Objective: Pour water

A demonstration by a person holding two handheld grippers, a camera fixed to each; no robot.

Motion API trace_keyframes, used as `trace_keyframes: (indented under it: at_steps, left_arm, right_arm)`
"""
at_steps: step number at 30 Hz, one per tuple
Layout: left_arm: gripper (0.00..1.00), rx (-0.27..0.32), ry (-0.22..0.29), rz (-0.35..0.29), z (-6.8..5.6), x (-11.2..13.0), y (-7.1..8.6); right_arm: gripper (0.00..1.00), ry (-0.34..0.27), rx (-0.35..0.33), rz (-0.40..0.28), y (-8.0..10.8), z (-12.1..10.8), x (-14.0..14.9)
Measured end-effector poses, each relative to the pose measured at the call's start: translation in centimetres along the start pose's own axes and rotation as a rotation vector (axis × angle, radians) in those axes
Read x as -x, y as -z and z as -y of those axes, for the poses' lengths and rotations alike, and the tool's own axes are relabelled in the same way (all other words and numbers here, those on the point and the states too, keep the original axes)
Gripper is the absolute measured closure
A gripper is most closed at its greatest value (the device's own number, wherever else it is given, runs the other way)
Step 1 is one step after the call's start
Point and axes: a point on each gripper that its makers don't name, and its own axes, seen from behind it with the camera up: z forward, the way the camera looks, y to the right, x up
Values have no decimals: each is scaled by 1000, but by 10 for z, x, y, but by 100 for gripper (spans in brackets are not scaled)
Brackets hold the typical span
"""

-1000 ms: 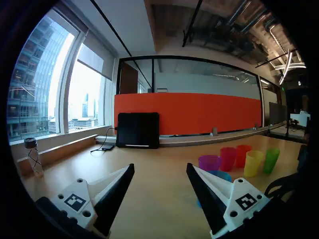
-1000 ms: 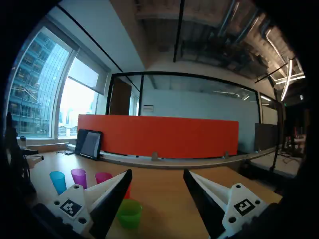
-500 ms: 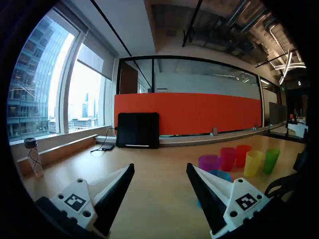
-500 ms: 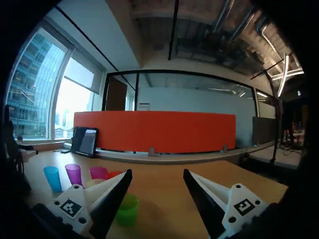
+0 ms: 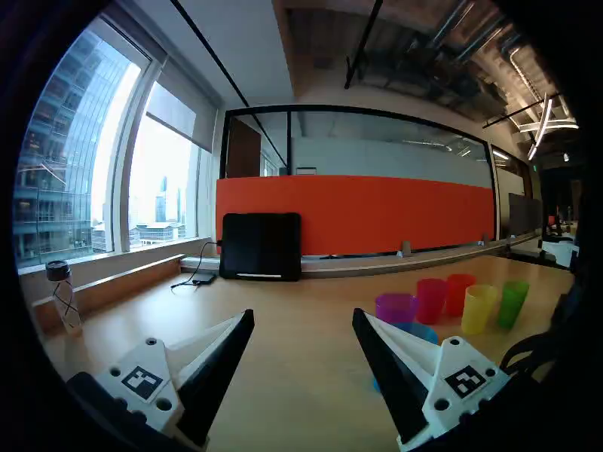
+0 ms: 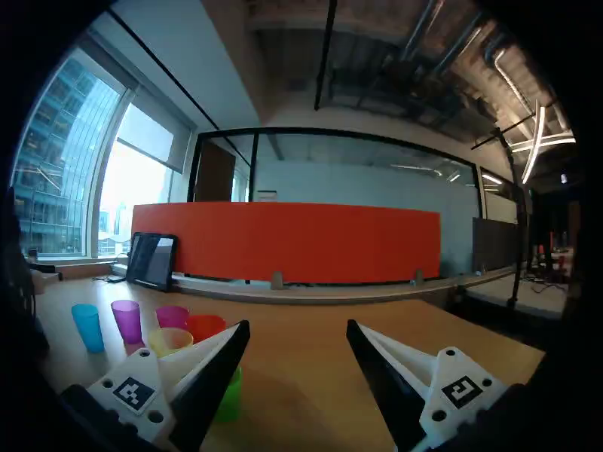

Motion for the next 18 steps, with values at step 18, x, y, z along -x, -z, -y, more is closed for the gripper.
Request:
trace_keyframes:
  at_steps: [18]
  left_arm:
    - [3, 0, 0, 0, 0, 0, 0]
  right_arm:
    - [0, -18, 14, 50, -4, -11, 25]
